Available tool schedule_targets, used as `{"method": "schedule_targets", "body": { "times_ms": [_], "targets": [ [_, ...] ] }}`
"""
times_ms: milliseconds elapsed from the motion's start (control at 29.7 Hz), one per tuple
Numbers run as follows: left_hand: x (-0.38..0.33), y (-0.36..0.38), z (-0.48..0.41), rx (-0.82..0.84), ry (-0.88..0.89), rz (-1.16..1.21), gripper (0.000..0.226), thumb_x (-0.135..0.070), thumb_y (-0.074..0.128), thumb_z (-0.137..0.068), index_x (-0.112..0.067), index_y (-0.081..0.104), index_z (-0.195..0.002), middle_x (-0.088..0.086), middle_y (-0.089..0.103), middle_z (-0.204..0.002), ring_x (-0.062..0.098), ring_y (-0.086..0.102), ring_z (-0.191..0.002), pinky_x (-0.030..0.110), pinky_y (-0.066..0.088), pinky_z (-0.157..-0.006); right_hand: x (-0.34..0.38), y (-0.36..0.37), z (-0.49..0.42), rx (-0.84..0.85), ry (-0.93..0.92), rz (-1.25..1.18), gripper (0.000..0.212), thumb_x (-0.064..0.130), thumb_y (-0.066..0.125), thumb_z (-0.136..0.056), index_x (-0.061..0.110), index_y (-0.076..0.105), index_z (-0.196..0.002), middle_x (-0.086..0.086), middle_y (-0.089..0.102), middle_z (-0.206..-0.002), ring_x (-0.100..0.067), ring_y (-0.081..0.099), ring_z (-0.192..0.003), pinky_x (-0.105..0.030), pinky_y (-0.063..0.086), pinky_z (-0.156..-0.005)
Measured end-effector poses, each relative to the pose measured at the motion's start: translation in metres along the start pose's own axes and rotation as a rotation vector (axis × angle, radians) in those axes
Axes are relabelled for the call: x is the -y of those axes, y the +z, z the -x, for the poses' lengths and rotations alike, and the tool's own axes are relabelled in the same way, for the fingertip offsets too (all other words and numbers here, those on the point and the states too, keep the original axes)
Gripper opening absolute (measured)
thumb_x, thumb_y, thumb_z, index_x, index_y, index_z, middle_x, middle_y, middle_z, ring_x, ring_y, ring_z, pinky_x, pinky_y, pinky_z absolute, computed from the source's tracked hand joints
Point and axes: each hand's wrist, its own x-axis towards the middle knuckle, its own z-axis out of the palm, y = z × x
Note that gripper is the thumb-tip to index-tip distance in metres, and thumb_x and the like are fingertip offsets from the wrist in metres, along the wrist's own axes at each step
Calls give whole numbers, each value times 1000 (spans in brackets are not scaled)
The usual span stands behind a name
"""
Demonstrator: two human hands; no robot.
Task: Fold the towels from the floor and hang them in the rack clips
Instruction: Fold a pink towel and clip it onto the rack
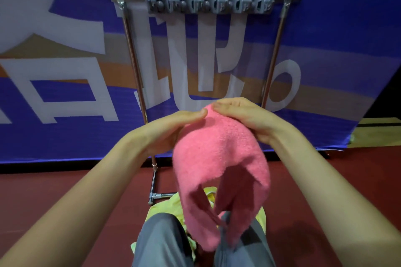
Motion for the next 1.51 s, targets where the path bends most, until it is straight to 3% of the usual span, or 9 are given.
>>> {"method": "schedule_targets", "body": {
  "times_ms": [202,303,404,639,774,942,1143,1244,1513],
  "targets": [
    [-9,-15,-12,-27,109,41,61,-69,75,-33,-37,73,-85,-10,73,-82,5,68,-75,19,55,-67,8,-11,-14,18,44,105,42,44,47,-77,15,64,-102,3,67,-88,-6,62,-79,-15,49,-70],
    [-13,-24,-17,14,70,5,62,-70,75,-34,-28,74,-80,-10,72,-69,2,66,-65,15,52,-58,0,-17,-19,95,121,-3,39,49,46,-66,18,64,-81,10,66,-60,2,60,-57,-10,46,-54],
    [-14,-36,-23,110,51,-26,52,-62,73,-45,-21,71,-76,-12,69,-61,-2,63,-56,9,47,-51,-9,-25,-35,166,113,-61,49,54,72,-56,14,72,-83,6,68,-67,-3,62,-63,-14,51,-61],
    [1,-67,-51,89,37,124,64,-64,76,-42,-33,69,-98,-10,73,-89,6,68,-81,20,54,-69,-5,-33,-73,69,85,74,54,41,51,-69,6,61,-108,-3,64,-87,-14,61,-80,-25,49,-76],
    [3,-85,-70,0,62,220,62,-61,82,-26,-29,76,-79,-7,73,-75,6,68,-70,20,55,-63,-13,-39,-91,-39,39,53,59,43,57,-78,-6,57,-111,-11,61,-88,-23,56,-82,-31,45,-74],
    [5,-113,-93,-147,104,309,58,-58,84,-14,-22,73,-58,-7,68,-60,7,63,-59,20,51,-62,-41,-53,-115,-42,96,-5,50,62,62,-68,15,69,-84,-1,67,-80,-12,60,-75,-24,48,-73],
    [3,-161,-113,-101,44,187,64,-59,82,-25,-26,75,-79,-4,72,-78,8,67,-70,21,53,-63,-53,-65,-159,-137,-68,-284,43,51,73,-63,12,73,-82,3,71,-69,-5,65,-65,-17,52,-59],
    [-17,-184,-118,-122,101,54,25,-46,72,-57,-28,75,-74,-8,70,-67,4,63,-60,15,50,-55,-39,-72,-191,-165,-133,-271,57,57,80,-42,16,75,-81,1,73,-71,-6,66,-66,-17,52,-58],
    [-71,-260,-138,-219,275,-141,21,-31,54,-80,-24,73,-85,-3,65,-77,10,59,-69,23,47,-65,21,-86,-271,-228,-229,-224,24,28,56,-76,12,65,-92,4,69,-69,-6,62,-63,-18,52,-60]
  ]
}}
